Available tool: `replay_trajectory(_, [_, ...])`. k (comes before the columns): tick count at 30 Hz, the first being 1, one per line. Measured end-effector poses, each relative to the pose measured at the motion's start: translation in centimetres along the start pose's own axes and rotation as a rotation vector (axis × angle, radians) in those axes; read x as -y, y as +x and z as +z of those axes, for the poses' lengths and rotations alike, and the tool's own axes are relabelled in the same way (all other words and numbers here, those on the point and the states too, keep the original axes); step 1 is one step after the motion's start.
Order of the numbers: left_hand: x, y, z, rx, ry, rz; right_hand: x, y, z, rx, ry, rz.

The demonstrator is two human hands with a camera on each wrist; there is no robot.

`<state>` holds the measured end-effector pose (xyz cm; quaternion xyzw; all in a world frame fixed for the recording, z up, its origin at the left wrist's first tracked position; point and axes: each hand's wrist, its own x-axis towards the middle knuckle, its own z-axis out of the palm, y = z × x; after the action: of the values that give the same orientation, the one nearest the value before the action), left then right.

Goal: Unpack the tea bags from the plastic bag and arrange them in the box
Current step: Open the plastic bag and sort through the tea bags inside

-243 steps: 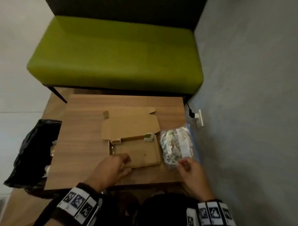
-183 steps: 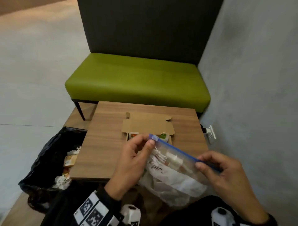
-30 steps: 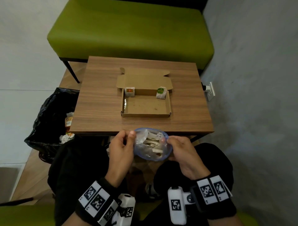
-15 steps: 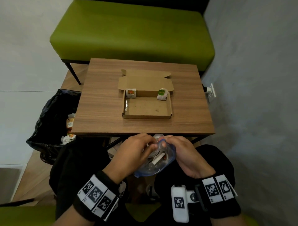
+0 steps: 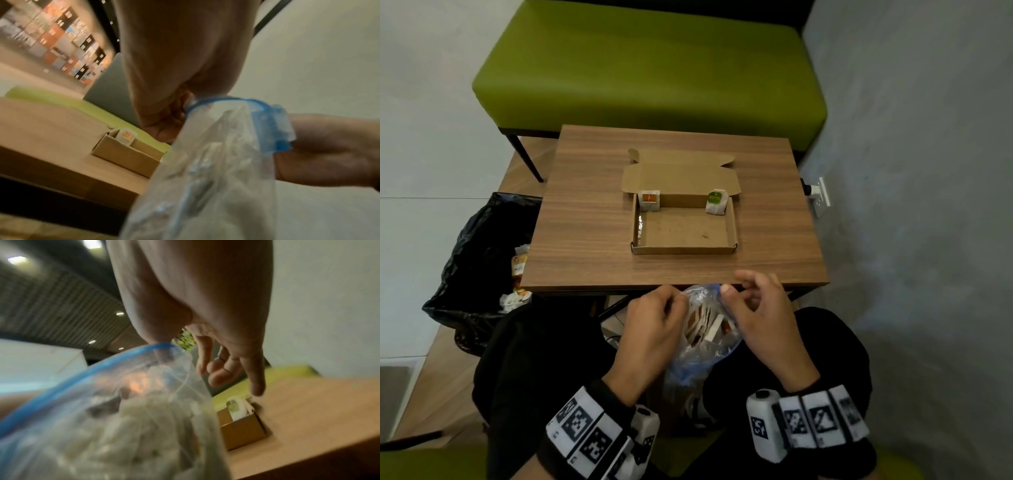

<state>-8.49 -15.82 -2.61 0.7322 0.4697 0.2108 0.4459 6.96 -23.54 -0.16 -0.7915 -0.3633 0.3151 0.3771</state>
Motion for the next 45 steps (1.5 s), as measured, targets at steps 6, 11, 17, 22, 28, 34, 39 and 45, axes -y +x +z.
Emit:
replay_trajectory(6, [-0.6, -0.4, 0.4, -0.172, -0.138, -0.078, -1.9, -0.8, -0.1, -0.196, -0.046, -0.044])
replay_trajectory(11, [-0.6, -0.6, 0.5, -0.183, -0.163, -0.045, -2.5, -0.4, 0.3, -0.094, 0.344, 0.136])
replay_trajectory(17, [-0.7, -1.3, 0.4, -0.163, -0.176, -0.032, -1.9, -0.3, 1.4, -0.119, 0.417, 0.181])
replay_trajectory(22, [0.0, -1.2, 0.4, -0.177, -0.2, -0.076, -1.4, -0.1, 0.8, 0.122, 0.738, 0.528])
replay_trajectory(28, [1.5, -0.1, 0.2, -0.128, -0.16, -0.161, -1.2, 0.1, 0.2, 0.424, 0.992, 0.718])
replay_trajectory(34, [0.3, 0.3, -1.4, 0.112, 0.112, 0.291, -1.5, 0.5, 0.1, 0.398, 0.964, 0.597])
replay_trajectory(39, [0.0, 1.8, -1.3, 0.113, 0.209, 0.367, -1.0, 1.1, -0.2, 0.405, 0.888, 0.43])
replay_trajectory(45, [0.3, 2.1, -0.9, -0.2, 0.085, 0.113, -1.2, 1.8, 1.2, 0.026, 0.333, 0.15])
